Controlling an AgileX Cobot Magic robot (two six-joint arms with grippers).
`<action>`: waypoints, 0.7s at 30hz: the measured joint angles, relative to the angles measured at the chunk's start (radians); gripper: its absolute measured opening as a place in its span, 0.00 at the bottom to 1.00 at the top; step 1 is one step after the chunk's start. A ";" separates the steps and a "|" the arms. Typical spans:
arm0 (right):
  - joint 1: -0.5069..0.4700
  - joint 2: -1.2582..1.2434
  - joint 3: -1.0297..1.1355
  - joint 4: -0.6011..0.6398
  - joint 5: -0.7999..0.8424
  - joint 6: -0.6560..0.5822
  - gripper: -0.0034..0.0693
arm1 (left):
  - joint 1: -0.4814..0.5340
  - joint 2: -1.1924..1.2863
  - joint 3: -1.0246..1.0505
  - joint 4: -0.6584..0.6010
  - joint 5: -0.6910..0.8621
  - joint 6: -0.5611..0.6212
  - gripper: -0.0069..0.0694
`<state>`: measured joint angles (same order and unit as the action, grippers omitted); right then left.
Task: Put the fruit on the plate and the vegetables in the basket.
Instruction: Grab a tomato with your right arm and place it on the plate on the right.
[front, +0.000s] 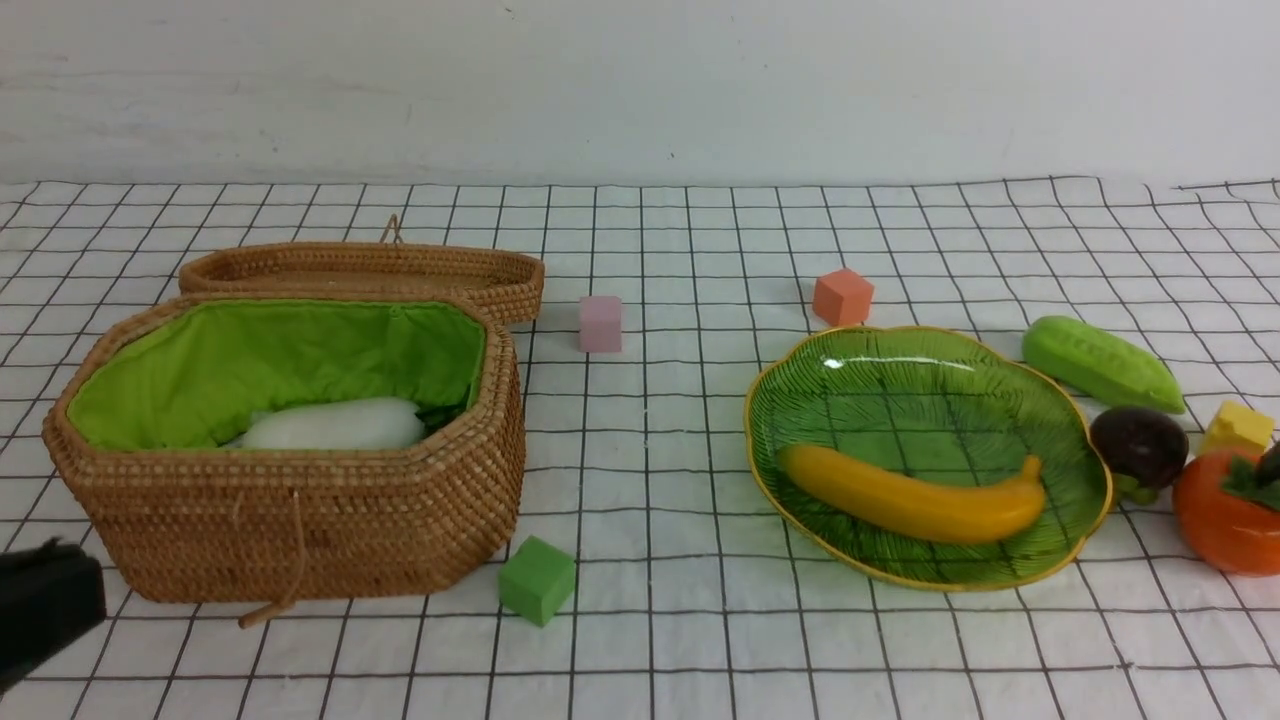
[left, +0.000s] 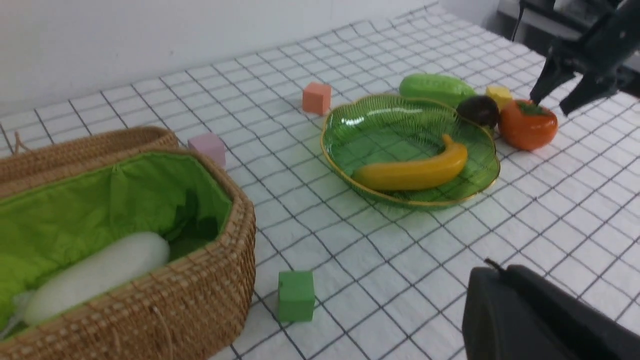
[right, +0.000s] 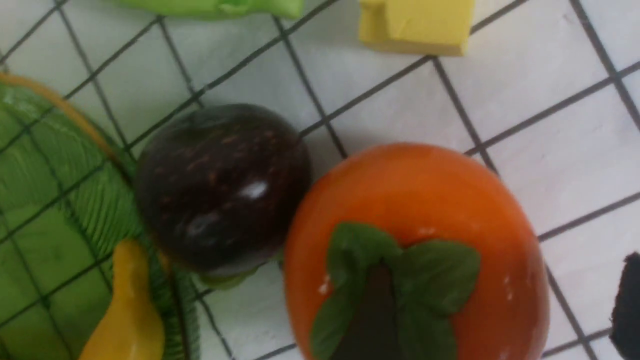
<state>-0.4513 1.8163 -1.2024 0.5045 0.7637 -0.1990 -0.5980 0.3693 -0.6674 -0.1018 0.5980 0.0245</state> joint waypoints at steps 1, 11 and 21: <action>-0.003 0.021 0.000 0.014 -0.007 -0.009 0.91 | 0.000 0.000 0.000 0.000 -0.012 0.000 0.07; -0.002 0.114 -0.018 0.293 -0.012 -0.195 0.85 | 0.000 0.000 0.000 -0.050 -0.047 0.000 0.07; -0.002 0.108 -0.020 0.287 0.031 -0.209 0.73 | 0.000 0.000 0.000 -0.078 -0.023 0.000 0.07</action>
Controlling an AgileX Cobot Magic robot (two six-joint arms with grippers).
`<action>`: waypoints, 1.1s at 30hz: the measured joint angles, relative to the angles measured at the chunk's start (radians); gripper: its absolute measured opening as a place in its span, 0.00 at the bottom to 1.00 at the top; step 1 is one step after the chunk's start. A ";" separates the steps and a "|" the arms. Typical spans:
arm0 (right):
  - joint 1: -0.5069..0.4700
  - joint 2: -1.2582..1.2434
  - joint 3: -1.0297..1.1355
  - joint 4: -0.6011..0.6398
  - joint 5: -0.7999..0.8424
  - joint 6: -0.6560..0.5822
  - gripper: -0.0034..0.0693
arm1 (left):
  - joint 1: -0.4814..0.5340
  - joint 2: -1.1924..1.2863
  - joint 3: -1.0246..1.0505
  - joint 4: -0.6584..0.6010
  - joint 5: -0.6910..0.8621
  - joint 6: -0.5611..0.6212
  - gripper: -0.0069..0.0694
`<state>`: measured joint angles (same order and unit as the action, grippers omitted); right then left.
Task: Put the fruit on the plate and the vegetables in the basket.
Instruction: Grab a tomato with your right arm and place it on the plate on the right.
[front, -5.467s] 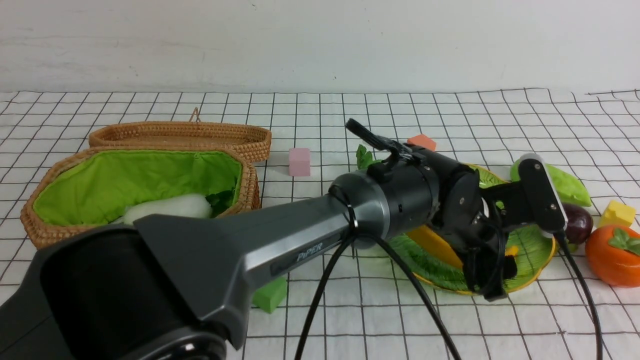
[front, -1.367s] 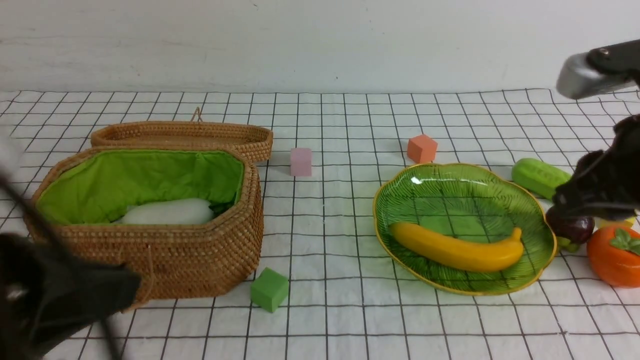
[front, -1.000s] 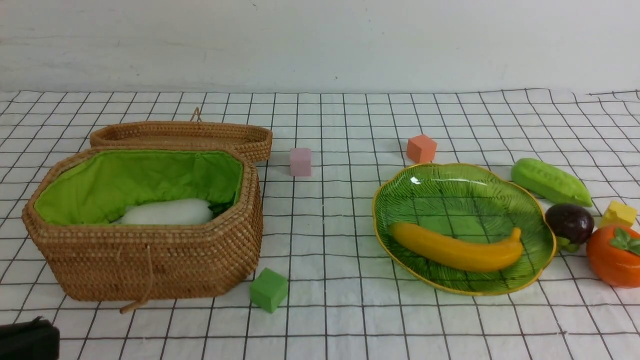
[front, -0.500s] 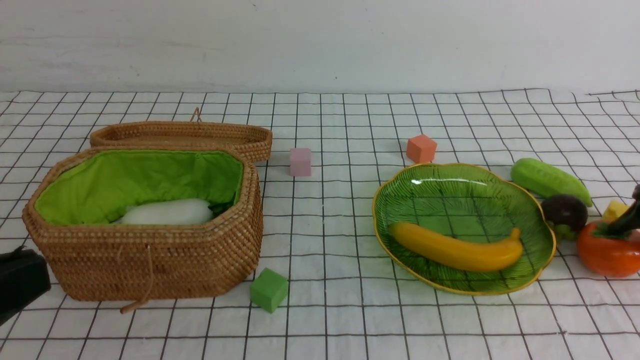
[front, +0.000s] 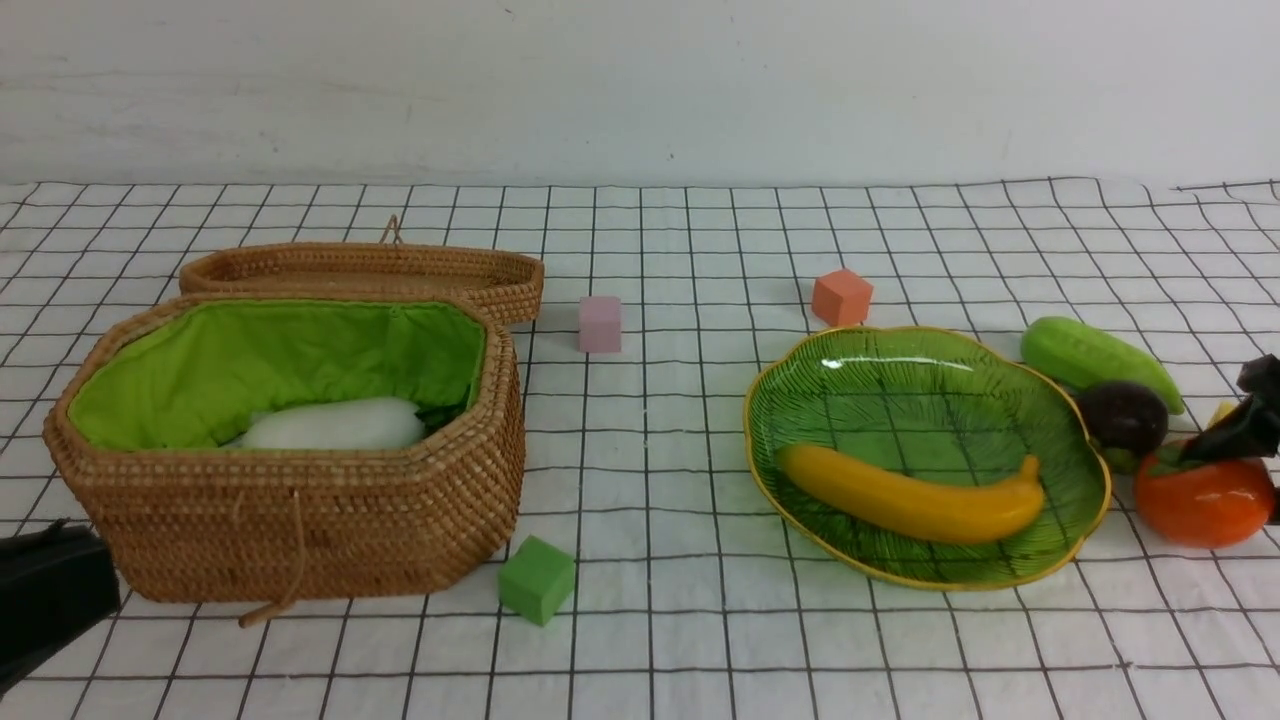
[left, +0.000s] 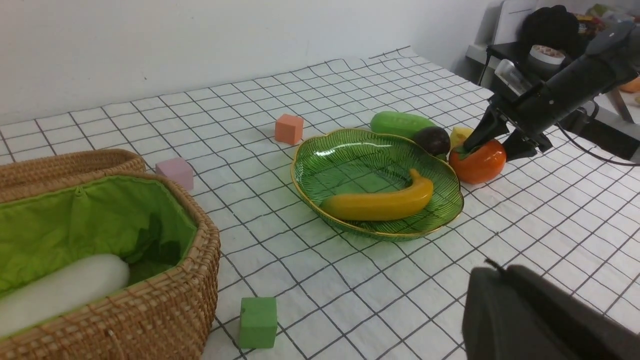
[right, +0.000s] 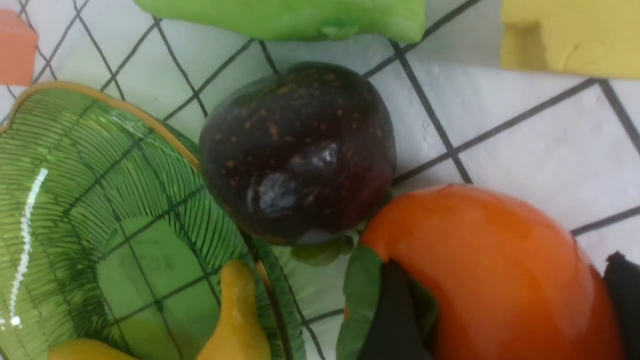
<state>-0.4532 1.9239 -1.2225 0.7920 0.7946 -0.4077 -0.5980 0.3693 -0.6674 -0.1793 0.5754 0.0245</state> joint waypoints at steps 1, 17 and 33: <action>0.000 -0.007 0.000 -0.014 0.004 0.000 0.73 | 0.000 0.000 0.000 -0.002 0.003 0.000 0.07; 0.348 -0.237 0.010 0.125 -0.135 -0.126 0.73 | 0.000 0.000 0.000 -0.007 0.007 0.000 0.07; 0.502 -0.079 -0.020 0.190 -0.338 -0.263 0.96 | 0.000 0.000 0.000 -0.010 0.007 0.000 0.07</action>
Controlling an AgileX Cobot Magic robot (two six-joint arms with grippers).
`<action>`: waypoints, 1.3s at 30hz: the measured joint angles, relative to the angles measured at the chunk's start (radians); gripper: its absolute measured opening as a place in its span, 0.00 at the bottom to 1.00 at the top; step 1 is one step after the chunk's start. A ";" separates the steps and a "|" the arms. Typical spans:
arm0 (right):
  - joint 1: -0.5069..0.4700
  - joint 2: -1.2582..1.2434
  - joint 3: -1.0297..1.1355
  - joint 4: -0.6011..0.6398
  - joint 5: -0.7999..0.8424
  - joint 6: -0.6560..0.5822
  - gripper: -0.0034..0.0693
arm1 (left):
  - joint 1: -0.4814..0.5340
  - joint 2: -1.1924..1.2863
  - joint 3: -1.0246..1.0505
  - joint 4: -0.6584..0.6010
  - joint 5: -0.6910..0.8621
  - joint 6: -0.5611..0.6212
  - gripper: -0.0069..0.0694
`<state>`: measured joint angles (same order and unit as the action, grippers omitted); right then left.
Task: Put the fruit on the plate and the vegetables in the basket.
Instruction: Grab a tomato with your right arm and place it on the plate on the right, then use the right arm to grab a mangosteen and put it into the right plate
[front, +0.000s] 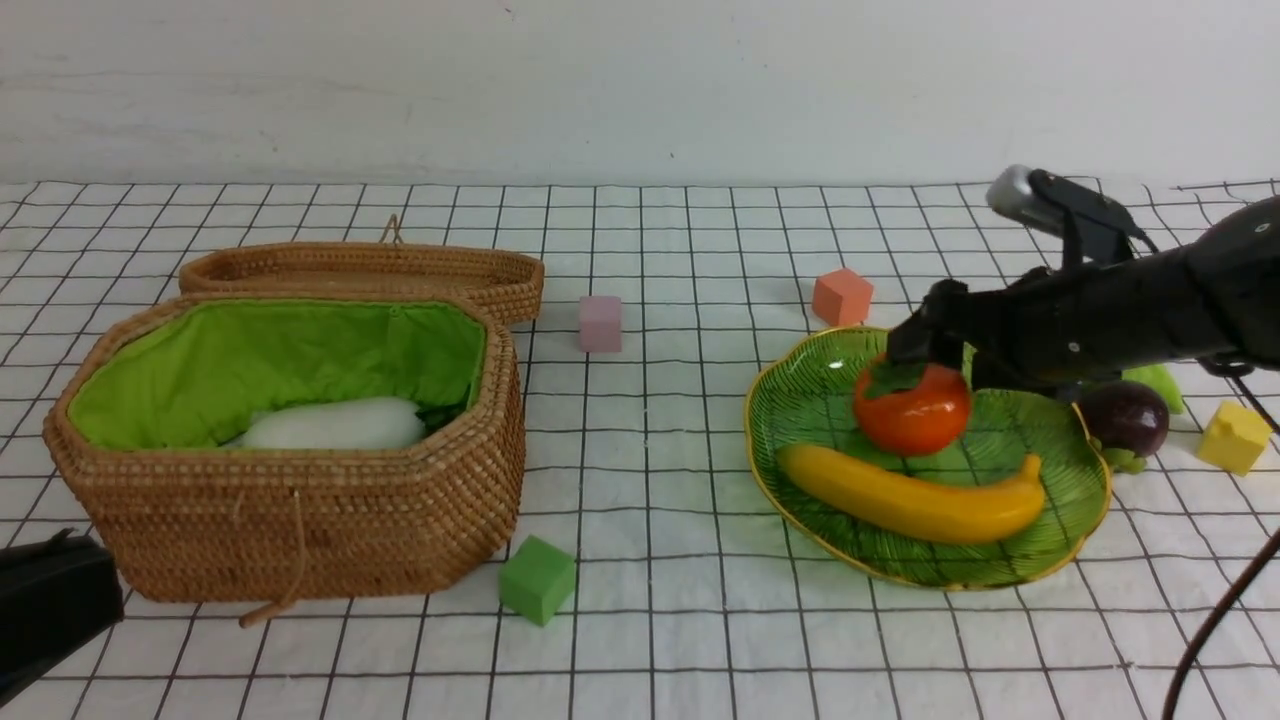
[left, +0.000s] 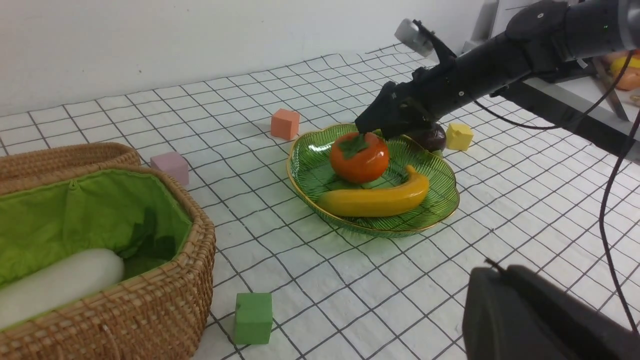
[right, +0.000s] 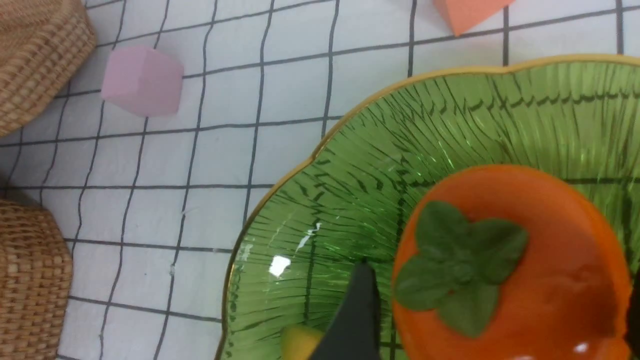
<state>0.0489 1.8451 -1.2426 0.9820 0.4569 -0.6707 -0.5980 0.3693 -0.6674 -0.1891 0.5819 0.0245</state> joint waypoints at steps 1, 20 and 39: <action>-0.010 -0.017 0.000 -0.001 0.020 0.000 0.95 | 0.000 0.000 0.000 0.000 0.000 0.000 0.07; -0.387 -0.404 -0.001 -0.370 0.413 0.308 0.32 | 0.000 0.000 0.000 -0.007 0.000 0.000 0.07; -0.338 0.018 -0.050 -0.304 0.257 0.373 0.95 | 0.000 0.000 0.000 -0.007 0.000 0.000 0.08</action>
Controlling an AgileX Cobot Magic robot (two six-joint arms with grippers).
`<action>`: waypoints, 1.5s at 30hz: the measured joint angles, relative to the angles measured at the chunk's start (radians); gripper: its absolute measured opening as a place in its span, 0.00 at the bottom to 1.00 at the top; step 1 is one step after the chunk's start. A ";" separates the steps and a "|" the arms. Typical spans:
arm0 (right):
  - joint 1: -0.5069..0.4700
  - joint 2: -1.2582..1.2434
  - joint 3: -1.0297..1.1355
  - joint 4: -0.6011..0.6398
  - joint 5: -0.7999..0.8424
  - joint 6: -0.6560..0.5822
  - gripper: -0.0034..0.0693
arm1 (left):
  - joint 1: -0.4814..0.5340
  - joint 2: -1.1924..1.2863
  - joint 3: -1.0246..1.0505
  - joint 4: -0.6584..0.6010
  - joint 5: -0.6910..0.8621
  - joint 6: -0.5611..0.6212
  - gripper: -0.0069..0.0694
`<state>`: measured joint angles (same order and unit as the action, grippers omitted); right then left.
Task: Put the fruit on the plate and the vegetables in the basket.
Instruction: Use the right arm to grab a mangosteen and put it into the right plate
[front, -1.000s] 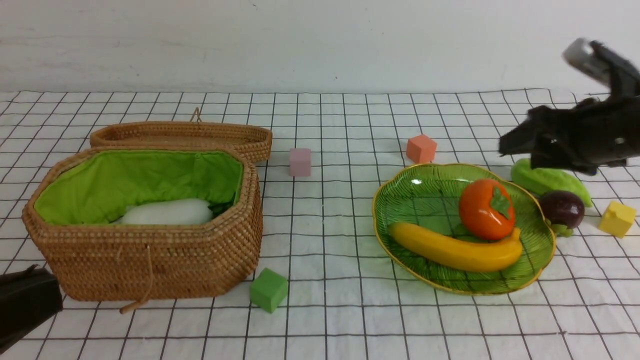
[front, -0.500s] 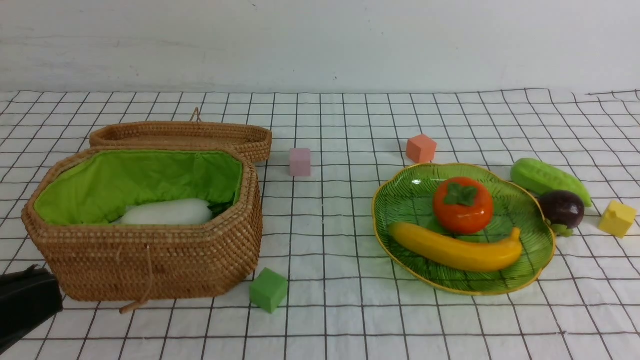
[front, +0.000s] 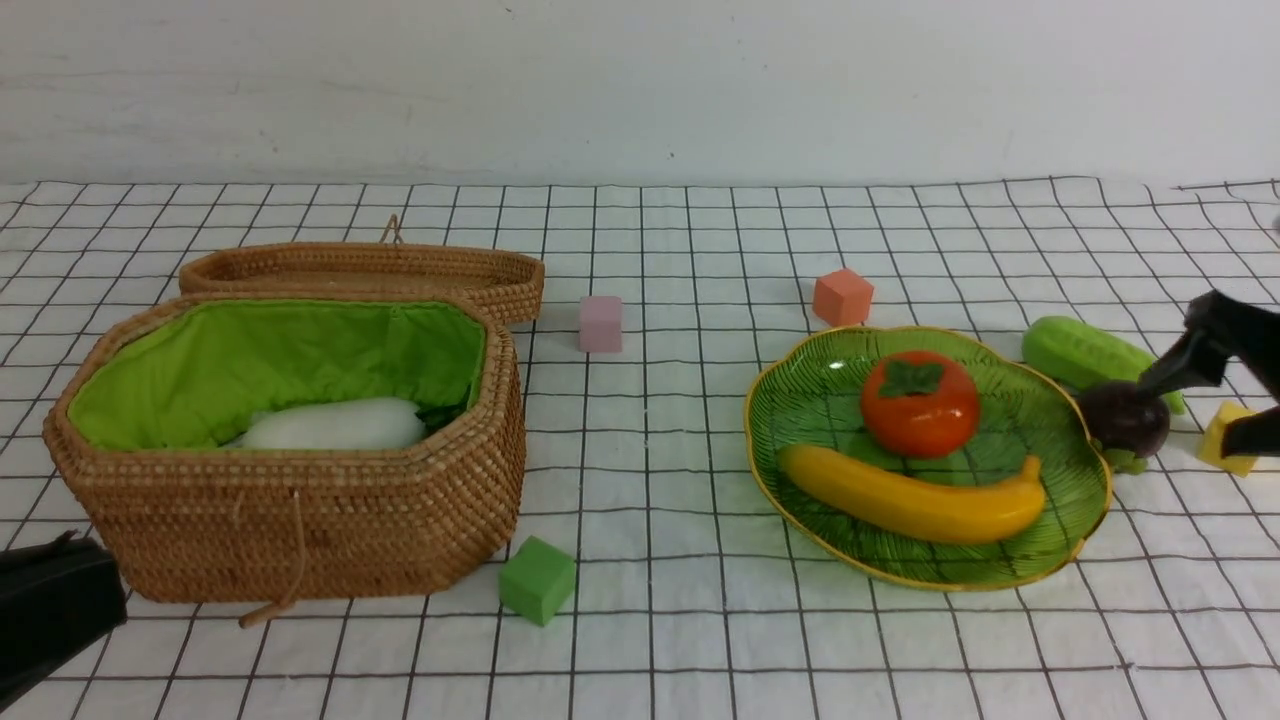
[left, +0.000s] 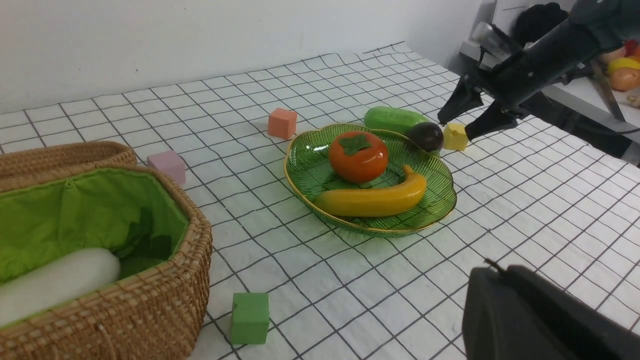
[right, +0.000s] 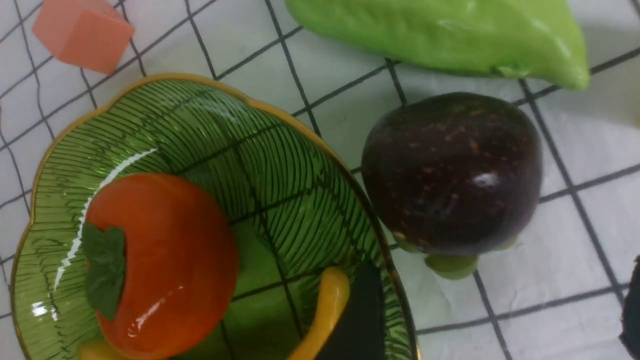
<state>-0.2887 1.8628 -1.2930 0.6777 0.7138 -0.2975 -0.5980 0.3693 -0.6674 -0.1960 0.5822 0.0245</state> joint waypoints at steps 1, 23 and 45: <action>0.010 0.024 -0.017 0.000 -0.002 -0.001 0.95 | 0.000 0.000 0.000 0.000 0.000 0.000 0.08; 0.036 0.097 -0.090 -0.120 -0.059 0.120 0.88 | 0.000 0.000 0.000 0.000 0.038 0.000 0.09; 0.036 0.116 -0.090 -0.109 -0.047 0.122 0.86 | 0.000 0.000 0.000 -0.001 0.012 0.000 0.10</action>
<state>-0.2530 1.9786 -1.3832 0.5684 0.6663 -0.1751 -0.5980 0.3693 -0.6674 -0.1968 0.5945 0.0245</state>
